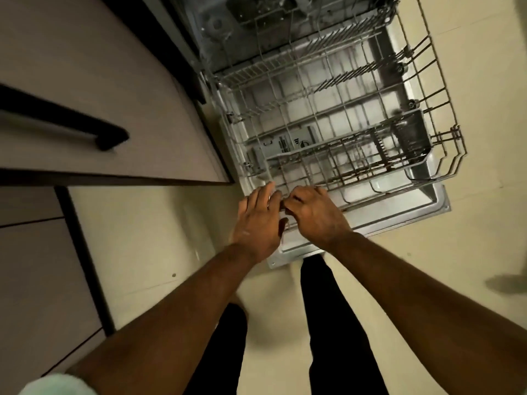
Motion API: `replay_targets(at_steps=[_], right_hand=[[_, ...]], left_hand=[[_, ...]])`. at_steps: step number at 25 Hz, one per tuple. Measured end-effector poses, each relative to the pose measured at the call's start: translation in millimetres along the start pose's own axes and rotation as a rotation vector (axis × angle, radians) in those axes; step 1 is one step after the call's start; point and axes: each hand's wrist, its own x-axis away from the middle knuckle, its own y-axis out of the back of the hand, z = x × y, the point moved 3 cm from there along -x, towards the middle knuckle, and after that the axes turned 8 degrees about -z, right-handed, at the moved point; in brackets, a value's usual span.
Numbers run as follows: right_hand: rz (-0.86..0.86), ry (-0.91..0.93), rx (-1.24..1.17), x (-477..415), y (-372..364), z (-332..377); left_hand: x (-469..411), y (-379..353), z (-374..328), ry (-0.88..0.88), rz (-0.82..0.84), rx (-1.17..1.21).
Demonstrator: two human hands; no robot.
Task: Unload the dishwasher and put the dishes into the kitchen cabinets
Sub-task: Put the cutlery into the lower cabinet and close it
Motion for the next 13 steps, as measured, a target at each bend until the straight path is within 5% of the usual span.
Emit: replay_targets(at_steps=[5,13], right_hand=[[-0.008,0.024,-0.077,11.8,-11.8,100.0],[0.028,-0.017,-0.262,-28.7,-24.9,216.1]], left_hand=[[74.4,37.3,53.2,-0.028,0.018,-0.241],[154.1,64.7,182.5,0.181,-0.006,-0.138]])
